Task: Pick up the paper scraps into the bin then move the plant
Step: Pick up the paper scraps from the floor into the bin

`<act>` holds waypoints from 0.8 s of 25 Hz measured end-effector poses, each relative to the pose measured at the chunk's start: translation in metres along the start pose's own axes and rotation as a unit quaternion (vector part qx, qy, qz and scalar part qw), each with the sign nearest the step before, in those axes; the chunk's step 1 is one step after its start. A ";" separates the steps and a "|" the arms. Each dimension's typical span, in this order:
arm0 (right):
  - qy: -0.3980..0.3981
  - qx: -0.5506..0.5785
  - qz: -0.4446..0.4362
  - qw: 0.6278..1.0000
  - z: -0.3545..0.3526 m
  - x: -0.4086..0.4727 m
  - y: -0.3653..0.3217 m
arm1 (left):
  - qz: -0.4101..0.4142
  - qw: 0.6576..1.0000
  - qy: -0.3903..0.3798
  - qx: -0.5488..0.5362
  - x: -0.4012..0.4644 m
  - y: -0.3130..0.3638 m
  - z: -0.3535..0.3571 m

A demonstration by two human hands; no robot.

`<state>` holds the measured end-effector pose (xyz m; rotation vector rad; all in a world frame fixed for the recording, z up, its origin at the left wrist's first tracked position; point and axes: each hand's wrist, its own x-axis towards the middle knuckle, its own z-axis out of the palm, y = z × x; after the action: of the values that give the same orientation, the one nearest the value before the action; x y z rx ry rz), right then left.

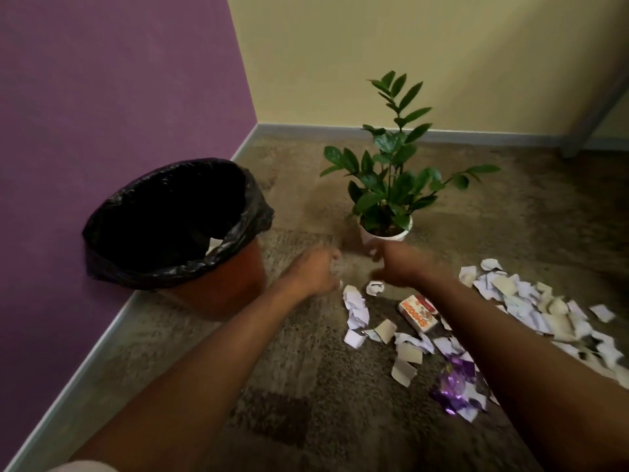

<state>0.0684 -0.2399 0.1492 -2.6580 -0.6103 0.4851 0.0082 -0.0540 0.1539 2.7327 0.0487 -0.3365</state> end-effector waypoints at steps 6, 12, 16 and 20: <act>-0.123 -0.113 0.165 0.972 0.075 -0.070 0.101 | 0.005 0.987 -0.144 0.072 0.000 -0.014 0.112; -0.088 -0.098 0.191 0.973 0.110 -0.089 0.129 | -0.005 0.991 -0.124 0.057 0.009 -0.016 0.149; -0.031 -0.059 0.178 0.982 0.124 -0.069 0.121 | 0.010 0.997 -0.064 0.038 0.021 -0.008 0.154; -0.018 -0.026 0.156 0.987 0.126 -0.031 0.113 | 0.000 0.995 -0.075 0.069 0.037 -0.005 0.155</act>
<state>0.0299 -0.3152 -0.0010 -2.8120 -0.2162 0.6114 0.0081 -0.1086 0.0038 2.8331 -0.0149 -0.5652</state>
